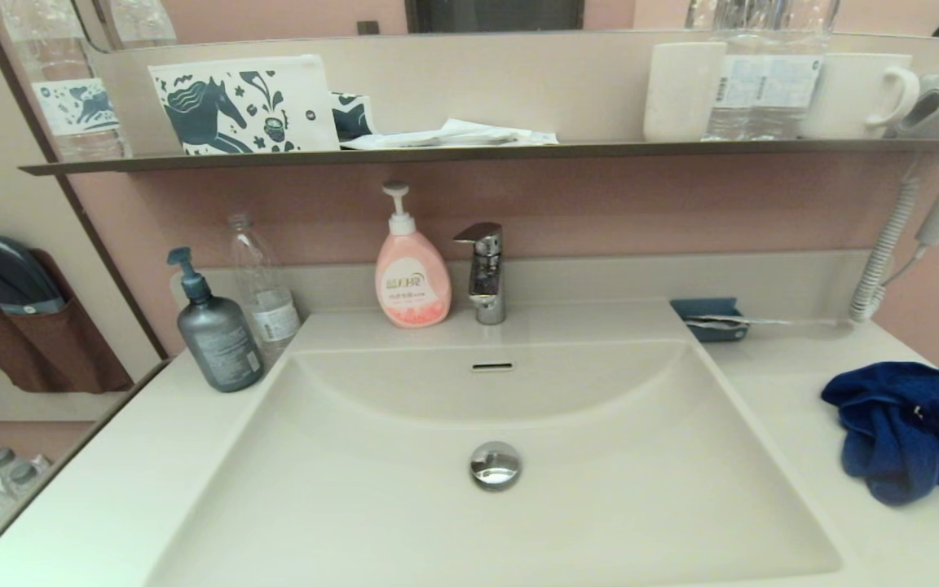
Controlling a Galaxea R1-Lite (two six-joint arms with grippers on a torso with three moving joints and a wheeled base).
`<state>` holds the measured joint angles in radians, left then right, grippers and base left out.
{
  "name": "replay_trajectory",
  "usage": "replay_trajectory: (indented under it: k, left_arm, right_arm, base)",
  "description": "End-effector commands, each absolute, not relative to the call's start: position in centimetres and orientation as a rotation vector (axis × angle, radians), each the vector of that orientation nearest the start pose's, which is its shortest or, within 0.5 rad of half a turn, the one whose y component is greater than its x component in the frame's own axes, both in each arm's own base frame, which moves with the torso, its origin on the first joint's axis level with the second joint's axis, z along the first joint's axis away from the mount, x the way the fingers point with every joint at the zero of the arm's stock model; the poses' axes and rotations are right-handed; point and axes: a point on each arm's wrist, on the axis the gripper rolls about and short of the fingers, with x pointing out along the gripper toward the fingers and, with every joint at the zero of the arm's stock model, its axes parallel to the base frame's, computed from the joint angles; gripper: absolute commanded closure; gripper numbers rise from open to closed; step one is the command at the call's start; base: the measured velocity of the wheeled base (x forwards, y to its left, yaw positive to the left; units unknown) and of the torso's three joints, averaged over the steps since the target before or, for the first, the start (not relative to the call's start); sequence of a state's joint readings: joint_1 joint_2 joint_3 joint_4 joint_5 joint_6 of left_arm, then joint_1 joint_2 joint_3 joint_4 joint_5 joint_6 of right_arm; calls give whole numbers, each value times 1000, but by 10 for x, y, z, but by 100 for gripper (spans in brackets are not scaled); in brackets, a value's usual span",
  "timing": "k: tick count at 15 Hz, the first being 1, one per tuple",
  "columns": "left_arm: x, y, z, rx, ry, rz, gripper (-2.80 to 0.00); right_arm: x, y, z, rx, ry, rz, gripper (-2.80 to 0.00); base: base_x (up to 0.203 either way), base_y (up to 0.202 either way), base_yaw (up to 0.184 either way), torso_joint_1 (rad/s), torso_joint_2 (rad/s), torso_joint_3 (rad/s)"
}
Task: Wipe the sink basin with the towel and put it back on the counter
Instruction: Pick up the cloth
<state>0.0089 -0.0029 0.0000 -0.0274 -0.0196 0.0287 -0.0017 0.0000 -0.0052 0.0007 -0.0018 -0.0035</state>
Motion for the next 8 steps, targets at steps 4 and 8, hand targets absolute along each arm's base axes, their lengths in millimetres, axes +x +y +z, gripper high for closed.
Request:
replay_trajectory:
  k: [4, 8]
  left_arm:
    - [-23, -1, 78, 30, -29, -9, 0]
    - [-23, -1, 78, 30, -28, -9, 0]
  right_arm:
    - [-24, -1, 134, 4, -14, -38, 0]
    - [8, -4, 181, 24, 101, -160, 0]
  base:
    - [0, 0, 0, 0, 0, 0]
    - [0, 0, 0, 0, 0, 0]
